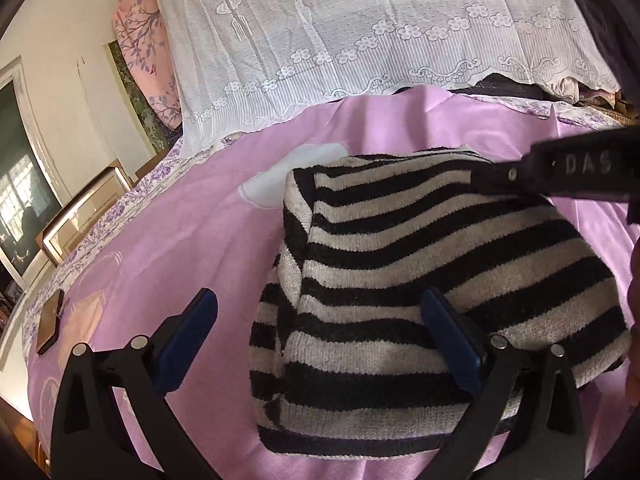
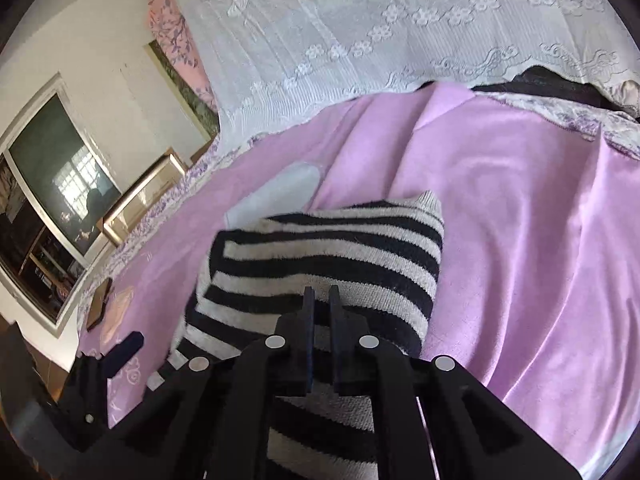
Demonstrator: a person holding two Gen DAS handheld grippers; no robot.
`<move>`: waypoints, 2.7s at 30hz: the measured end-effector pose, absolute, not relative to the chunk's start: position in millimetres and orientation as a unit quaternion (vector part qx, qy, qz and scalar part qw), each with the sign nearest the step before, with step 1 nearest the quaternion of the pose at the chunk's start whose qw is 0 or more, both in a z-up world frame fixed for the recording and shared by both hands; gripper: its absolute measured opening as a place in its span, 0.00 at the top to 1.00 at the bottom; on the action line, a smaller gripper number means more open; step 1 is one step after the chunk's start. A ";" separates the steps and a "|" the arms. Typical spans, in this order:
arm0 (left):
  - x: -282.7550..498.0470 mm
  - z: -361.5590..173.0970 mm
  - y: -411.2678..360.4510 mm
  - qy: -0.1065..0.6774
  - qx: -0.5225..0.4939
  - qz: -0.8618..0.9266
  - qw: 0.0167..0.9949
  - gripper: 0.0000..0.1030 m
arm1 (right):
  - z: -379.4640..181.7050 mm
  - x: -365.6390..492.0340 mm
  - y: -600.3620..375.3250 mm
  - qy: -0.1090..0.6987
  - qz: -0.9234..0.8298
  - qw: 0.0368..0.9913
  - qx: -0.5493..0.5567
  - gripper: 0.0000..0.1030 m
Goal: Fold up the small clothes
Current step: 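Press the folded striped bundle flat with both tools, then open both tools and withdraw from the folded sweater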
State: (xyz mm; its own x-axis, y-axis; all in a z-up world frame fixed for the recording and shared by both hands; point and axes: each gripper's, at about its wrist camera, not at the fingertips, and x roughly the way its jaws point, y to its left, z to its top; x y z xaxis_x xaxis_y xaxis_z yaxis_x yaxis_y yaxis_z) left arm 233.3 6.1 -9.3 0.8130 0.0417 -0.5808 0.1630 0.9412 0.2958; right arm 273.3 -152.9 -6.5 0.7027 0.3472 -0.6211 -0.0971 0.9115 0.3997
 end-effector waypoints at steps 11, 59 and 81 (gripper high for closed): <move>230.0 -13.9 5.7 0.294 0.170 -0.027 0.940 0.04 | -12.1 264.4 -147.7 0.353 0.119 0.917 0.142 0.96; 113.1 12.4 33.4 0.218 0.149 0.013 0.964 0.04 | -17.8 71.0 -156.2 0.230 -0.037 0.958 0.168 0.16; 93.3 14.0 38.3 0.214 0.142 0.005 0.966 0.04 | -14.0 44.7 -129.5 0.219 -0.022 0.970 0.104 0.05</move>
